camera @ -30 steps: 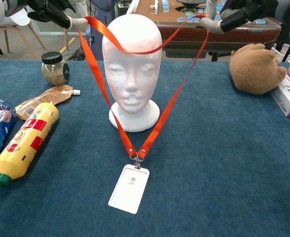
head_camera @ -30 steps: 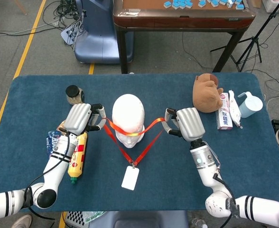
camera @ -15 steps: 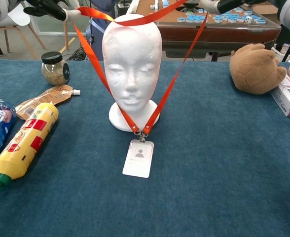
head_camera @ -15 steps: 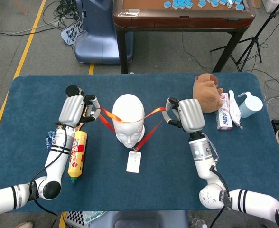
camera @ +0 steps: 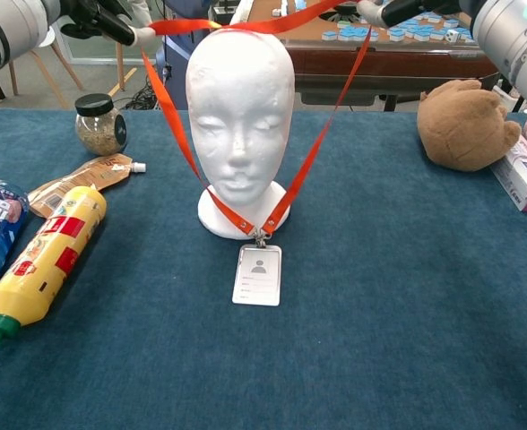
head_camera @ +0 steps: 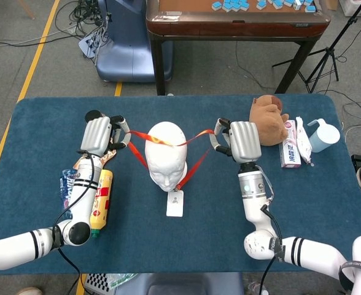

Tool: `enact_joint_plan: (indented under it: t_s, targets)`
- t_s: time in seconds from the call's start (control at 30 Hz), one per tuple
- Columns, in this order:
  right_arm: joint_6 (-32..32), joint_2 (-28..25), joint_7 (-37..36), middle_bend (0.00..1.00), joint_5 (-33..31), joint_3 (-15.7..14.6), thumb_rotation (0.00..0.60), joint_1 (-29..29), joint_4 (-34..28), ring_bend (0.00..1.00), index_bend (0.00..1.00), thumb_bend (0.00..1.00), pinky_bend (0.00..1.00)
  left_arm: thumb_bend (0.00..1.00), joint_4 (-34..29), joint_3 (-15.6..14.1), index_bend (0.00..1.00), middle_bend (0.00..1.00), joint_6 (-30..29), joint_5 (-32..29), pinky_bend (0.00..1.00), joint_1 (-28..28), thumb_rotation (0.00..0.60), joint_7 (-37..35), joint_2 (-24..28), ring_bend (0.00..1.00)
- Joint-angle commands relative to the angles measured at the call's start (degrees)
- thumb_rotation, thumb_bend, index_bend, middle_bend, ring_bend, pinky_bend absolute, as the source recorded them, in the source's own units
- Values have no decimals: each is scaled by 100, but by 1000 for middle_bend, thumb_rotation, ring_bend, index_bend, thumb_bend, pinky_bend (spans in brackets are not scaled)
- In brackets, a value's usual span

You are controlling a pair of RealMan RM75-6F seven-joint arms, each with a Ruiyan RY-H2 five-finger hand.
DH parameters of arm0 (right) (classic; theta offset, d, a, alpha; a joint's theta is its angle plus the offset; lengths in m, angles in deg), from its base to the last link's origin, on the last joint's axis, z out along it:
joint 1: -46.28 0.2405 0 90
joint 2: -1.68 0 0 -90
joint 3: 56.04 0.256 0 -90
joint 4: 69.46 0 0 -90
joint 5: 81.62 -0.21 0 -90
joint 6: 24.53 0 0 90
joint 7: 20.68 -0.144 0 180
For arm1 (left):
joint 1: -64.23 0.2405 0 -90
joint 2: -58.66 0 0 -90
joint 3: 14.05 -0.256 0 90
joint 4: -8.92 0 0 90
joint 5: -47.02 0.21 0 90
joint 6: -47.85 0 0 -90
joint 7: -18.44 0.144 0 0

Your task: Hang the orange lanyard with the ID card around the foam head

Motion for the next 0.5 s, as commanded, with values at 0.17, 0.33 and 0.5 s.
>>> enact_joint_plan:
  t_s: [0.17,0.33,0.5]
  targets:
    - [-92,222,168,1000,-198,128,600,171,272,1000,656,412,1000,357,422,71,594,891,140,-270,968,-137,600,67,-164,905]
    - [-60,323,290,1000,-403,192,600,264,437,1000,656,412,1000,357,608,104,582,890,323,-502,968,-218,600,141,-203,904]
    - [47,317,310,1000,-573,222,600,299,503,1000,632,411,1000,356,748,68,559,881,490,-620,968,-288,600,209,-232,896]
